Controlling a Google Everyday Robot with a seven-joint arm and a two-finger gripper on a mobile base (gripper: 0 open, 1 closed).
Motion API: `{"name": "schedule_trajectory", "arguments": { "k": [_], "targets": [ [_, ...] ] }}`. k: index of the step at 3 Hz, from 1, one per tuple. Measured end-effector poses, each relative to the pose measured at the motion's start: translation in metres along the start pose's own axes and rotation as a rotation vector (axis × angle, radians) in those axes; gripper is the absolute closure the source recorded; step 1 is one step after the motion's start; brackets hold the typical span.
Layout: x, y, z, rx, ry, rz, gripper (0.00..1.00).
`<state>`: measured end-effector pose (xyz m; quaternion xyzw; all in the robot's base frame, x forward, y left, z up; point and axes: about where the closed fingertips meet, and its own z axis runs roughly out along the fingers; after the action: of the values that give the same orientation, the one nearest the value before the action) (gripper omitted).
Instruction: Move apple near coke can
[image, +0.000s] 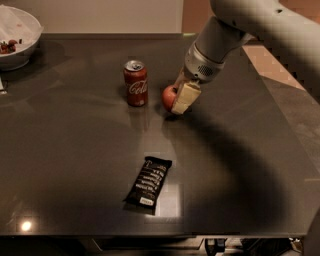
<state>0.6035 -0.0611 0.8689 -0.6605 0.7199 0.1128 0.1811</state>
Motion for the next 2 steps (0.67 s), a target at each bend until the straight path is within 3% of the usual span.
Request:
{"name": "schedule_trajectory", "arguments": {
  "k": [1,2],
  "targets": [
    [-0.0133,-0.0067,0.0072,-0.006,0.004,-0.032,1.0],
    [-0.0231,-0.0112,0.0145,-0.018,0.003,-0.051,0.82]
  ]
}}
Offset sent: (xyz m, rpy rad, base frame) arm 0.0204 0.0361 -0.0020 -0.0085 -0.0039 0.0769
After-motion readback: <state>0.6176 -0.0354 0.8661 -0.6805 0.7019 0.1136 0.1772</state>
